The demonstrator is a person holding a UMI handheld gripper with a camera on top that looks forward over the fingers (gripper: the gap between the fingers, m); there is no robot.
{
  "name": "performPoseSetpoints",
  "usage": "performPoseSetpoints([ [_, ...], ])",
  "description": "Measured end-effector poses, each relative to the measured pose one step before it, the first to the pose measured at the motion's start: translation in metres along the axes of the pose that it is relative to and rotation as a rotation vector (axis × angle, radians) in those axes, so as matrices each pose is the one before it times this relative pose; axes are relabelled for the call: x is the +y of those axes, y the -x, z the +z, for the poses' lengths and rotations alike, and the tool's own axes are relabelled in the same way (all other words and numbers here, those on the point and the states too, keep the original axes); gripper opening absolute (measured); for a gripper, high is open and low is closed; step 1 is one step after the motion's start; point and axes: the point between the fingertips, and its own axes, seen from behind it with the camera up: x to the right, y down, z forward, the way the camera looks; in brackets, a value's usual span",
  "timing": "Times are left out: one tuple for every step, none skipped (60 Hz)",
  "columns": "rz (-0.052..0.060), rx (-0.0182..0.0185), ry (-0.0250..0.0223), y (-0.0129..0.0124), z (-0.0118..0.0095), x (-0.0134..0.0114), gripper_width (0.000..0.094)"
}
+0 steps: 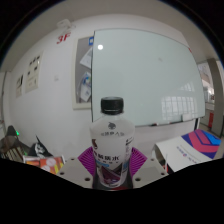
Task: Pour water
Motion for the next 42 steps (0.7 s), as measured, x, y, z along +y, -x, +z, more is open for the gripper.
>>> performPoseSetpoints([
  [-0.0061,0.00607,0.01494,-0.00148,0.00139,0.00874,0.0374],
  [-0.0058,0.00479,0.01315,-0.00179,0.00146,0.00855,0.0374],
  [-0.0054,0.00384,0.01221,-0.00174,0.00127,0.00878,0.0375],
  [-0.0061,0.00447,0.01203,-0.00189,0.0014,0.00852,0.0376],
  [-0.0063,0.00457,0.01279,-0.0016,0.00217,0.00827,0.0375],
  [-0.0068,0.00387,0.01407,-0.00206,0.00174,0.00858,0.0375],
  [-0.0059,-0.00702,0.01015,-0.01353,0.0084,0.01307,0.0374],
  [-0.0034,0.0075,0.00885,0.00177,-0.0009,0.00764,0.0375],
  [-0.002,0.00625,0.00527,-0.00164,0.00087,0.00579,0.0376],
  [0.0,0.00551,0.00313,-0.00126,0.00055,0.00492,0.0375],
  [0.0013,0.00191,0.00613,-0.0006,0.00107,0.00524,0.0376],
  [0.0015,-0.00176,0.00954,0.00008,0.00113,0.00584,0.0373],
  [0.0013,-0.0009,0.00907,0.00011,0.00166,0.00574,0.0373],
  [0.0002,0.00234,0.00596,-0.00076,0.0014,0.00469,0.0374],
  [-0.0008,0.00387,0.00345,-0.00103,0.00142,0.0041,0.0377],
  [-0.0014,-0.00108,0.0052,-0.00331,0.0027,0.00374,0.0377],
  [-0.0029,0.00107,0.00648,-0.00024,0.00123,0.00465,0.0372],
  [-0.0047,0.00434,0.00557,-0.00025,0.00073,0.00515,0.0388],
  [-0.0013,0.00238,-0.01027,-0.00044,0.00011,0.00034,0.0394],
  [0.0083,-0.00166,-0.01799,0.00034,0.00068,-0.00339,0.0377],
  [0.0033,0.0022,0.01133,-0.00082,-0.00011,0.00327,0.0379],
  [0.0059,-0.00036,-0.00655,-0.00038,0.00015,-0.00154,0.0381],
  [0.0031,-0.00126,0.00414,0.00003,0.00061,0.00059,0.0382],
  [0.0001,-0.00015,0.00425,-0.00244,0.00181,-0.00016,0.0379],
  [-0.0001,0.00164,-0.00249,-0.00013,-0.0002,-0.00017,0.0379],
  [-0.0006,0.00227,0.00121,0.00067,-0.00113,0.00017,0.0385],
  [-0.0003,-0.00097,-0.00332,0.00036,-0.00006,-0.00044,0.0384],
  [-0.0025,-0.00052,0.00199,0.00035,-0.00004,0.00041,0.0386],
  [-0.0025,0.00004,0.00089,0.00025,-0.00004,-0.00022,0.0388],
  [-0.002,-0.00048,0.0044,0.00023,-0.00012,0.0004,0.0405],
  [-0.0016,-0.00011,0.00202,0.00028,-0.00007,-0.00009,0.0423],
  [-0.0011,0.00023,0.00292,0.0004,-0.00042,0.00013,0.0458],
  [-0.0008,-0.00259,0.00245,-0.00132,0.00166,0.00035,0.0477],
  [-0.0008,-0.00067,0.00222,0.00031,-0.00078,0.00001,0.0497],
  [0.0005,0.00028,0.00364,0.00042,-0.00014,0.00003,0.0515],
  [-0.0006,-0.00029,0.0038,0.00029,-0.00045,0.00021,0.0527],
  [0.0002,-0.00086,0.0045,0.00019,-0.00027,0.00027,0.0542],
  [-0.0004,0.00006,0.00903,-0.00002,-0.00031,0.00126,0.057],
  [-0.0003,0.00218,0.01114,-0.0004,-0.00024,0.00197,0.0628],
  [-0.0007,0.00108,0.01113,-0.00183,0.00054,0.00281,0.0688],
  [0.0008,-0.00142,0.01136,0.00146,-0.00075,0.00186,0.0749],
  [0.0012,-0.00139,0.00979,0.00028,-0.00066,0.00188,0.081],
])
